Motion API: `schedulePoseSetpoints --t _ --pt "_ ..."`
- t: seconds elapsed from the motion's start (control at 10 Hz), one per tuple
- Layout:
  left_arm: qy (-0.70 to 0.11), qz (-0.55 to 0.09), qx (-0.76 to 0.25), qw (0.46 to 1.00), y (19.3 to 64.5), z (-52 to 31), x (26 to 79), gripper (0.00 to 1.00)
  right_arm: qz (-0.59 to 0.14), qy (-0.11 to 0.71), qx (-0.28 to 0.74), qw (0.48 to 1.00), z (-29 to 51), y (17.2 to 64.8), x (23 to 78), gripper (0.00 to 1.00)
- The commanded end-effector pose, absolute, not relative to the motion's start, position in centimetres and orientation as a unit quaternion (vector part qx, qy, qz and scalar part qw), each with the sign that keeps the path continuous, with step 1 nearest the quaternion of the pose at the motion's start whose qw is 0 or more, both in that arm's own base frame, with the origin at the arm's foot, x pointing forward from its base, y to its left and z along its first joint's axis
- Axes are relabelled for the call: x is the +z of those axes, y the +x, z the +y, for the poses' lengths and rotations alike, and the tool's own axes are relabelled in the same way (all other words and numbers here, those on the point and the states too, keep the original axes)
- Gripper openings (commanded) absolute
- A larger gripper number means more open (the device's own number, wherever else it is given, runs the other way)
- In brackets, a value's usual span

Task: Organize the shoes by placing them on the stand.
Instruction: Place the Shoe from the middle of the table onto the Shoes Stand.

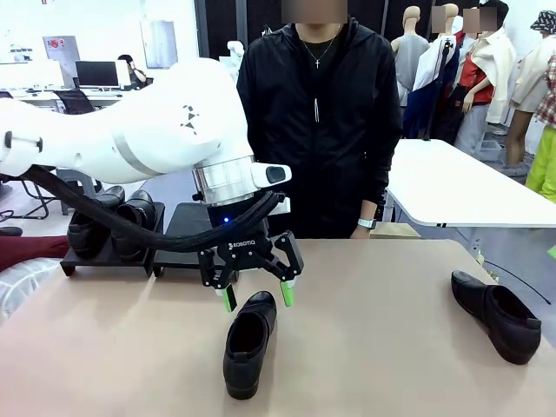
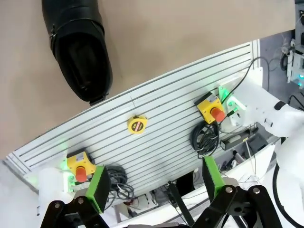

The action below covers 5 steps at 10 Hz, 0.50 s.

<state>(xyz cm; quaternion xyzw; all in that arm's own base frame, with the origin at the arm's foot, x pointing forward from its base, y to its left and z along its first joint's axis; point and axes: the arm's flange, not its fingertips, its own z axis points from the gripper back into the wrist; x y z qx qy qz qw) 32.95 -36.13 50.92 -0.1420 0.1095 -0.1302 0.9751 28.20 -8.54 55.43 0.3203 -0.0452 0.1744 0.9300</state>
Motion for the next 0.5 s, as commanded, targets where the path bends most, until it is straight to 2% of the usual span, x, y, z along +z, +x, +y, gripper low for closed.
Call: schedulePoseSetpoints --t 0.0,0.4 --pt "-0.146 0.095 -0.13 0.976 32.1 -35.4 51.5 1.0 -0.048 0.328 0.175 0.927 -8.5 28.0 55.6 1.0" --pt "-0.16 0.122 -0.106 0.974 33.6 -38.6 47.3 1.0 -0.048 0.328 0.175 0.927 -8.5 28.0 55.6 1.0"
